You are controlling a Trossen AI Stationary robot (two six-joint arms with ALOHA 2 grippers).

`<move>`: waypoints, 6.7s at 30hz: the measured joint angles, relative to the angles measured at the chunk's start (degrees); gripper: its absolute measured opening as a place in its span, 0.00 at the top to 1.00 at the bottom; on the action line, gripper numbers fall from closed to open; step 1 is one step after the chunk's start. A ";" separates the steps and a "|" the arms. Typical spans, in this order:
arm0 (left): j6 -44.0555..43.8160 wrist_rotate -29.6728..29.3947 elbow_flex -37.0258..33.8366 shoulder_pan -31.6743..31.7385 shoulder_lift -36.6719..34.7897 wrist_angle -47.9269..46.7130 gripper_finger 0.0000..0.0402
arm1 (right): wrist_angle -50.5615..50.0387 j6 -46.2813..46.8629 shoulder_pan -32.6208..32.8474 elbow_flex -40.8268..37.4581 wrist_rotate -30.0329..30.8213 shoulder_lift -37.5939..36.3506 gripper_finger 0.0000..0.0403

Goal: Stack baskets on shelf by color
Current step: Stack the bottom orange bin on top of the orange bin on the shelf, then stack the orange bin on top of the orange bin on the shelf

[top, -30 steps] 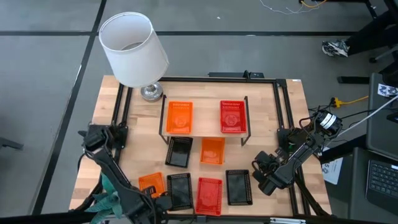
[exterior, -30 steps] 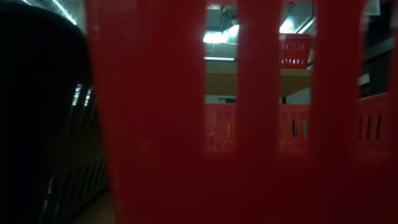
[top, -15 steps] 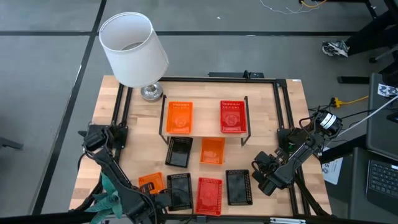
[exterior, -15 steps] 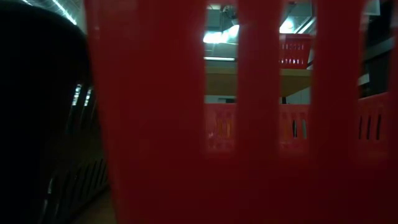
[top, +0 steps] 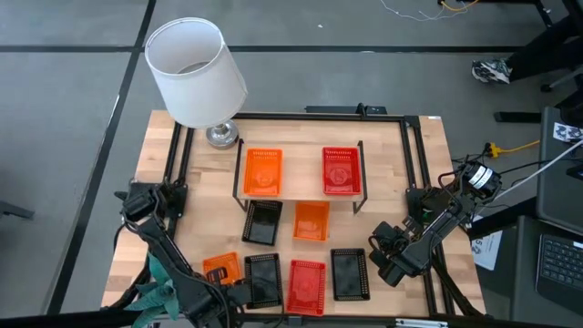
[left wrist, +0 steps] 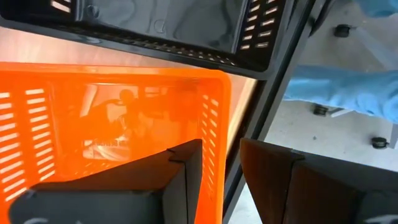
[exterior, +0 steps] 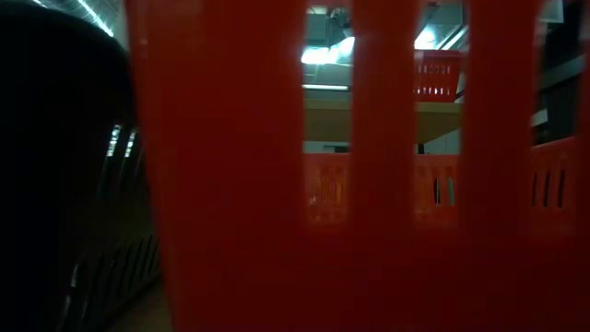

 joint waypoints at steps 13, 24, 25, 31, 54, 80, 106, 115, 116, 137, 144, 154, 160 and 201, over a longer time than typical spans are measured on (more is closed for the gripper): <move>0.88 0.06 0.05 0.15 1.59 1.10 0.75 | -0.02 -0.02 -0.02 0.00 -0.02 0.01 0.79; 0.87 1.17 0.04 0.23 5.92 2.09 0.75 | -0.02 -0.17 0.00 0.00 -0.02 0.01 0.79; 1.04 1.27 0.00 0.22 6.35 2.04 0.75 | -0.02 -0.17 -0.02 0.00 -0.02 0.02 0.79; 0.65 3.22 0.00 0.58 7.72 2.50 0.75 | -0.01 -0.17 -0.02 0.00 -0.02 0.02 0.79; -3.85 11.17 23.19 0.28 7.26 -27.31 1.00 | 0.02 -0.87 -0.02 0.00 -0.02 0.02 0.79; 59.35 -22.63 39.54 27.87 -2.33 -34.46 1.00 | 1.83 -1.70 -0.02 0.00 -0.02 0.02 0.79; 65.42 -6.36 17.83 45.15 -15.78 -34.51 1.00 | 1.06 -1.64 -0.02 -0.07 -1.86 0.02 0.79; 63.94 -1.90 16.18 46.16 -15.95 -34.32 1.00 | -0.27 -1.66 -0.02 -0.07 -1.97 0.02 0.79; 63.98 -1.90 15.99 46.16 -15.87 -34.29 1.00 | -0.28 -1.66 -0.02 -0.07 -1.97 0.02 0.79; 63.96 -1.92 7.96 45.81 -15.78 -28.89 0.99 | -0.26 -1.66 -0.02 -0.07 -2.01 0.02 0.79; 65.46 -1.99 7.96 45.97 -15.78 -28.13 0.93 | -0.24 -1.66 -0.02 -0.07 -2.01 0.02 0.79; 65.66 -1.97 7.96 45.97 -16.02 -28.19 0.83 | -0.24 -1.67 -0.02 -0.07 -2.03 0.02 0.79; 65.65 -2.79 9.05 45.97 -16.15 -30.57 0.82 | -0.22 -1.68 -0.02 -0.07 -2.03 0.02 0.79; 64.25 -0.24 17.33 31.82 0.73 10.49 0.83 | 2.96 3.89 5.28 -0.07 -5.13 0.02 0.79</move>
